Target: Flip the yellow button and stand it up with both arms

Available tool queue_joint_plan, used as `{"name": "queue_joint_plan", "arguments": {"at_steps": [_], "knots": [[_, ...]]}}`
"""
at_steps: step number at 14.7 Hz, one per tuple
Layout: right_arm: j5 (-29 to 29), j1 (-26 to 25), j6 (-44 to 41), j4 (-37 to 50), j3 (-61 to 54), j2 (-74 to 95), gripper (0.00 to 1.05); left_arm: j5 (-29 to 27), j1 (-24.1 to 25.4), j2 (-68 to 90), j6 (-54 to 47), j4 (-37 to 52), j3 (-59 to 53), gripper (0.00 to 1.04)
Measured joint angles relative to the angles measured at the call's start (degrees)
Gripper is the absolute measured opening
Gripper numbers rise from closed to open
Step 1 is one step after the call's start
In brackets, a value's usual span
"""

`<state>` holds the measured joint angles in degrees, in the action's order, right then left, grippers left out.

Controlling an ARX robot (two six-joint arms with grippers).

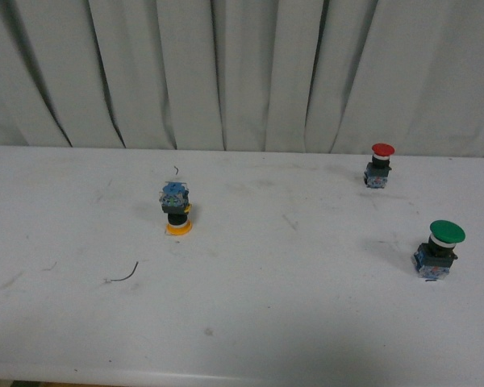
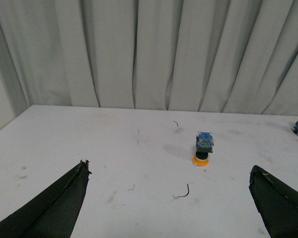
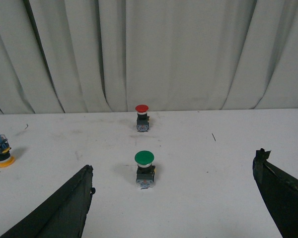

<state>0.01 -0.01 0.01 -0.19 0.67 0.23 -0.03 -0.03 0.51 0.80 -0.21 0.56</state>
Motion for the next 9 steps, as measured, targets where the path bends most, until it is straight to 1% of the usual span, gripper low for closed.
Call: {"name": "queue_joint_plan", "arguments": {"at_steps": [9], "knots": [[0.00, 0.00, -0.02, -0.02, 0.00, 0.00, 0.98, 0.00, 0.00, 0.00, 0.00, 0.00, 0.00, 0.98]]}}
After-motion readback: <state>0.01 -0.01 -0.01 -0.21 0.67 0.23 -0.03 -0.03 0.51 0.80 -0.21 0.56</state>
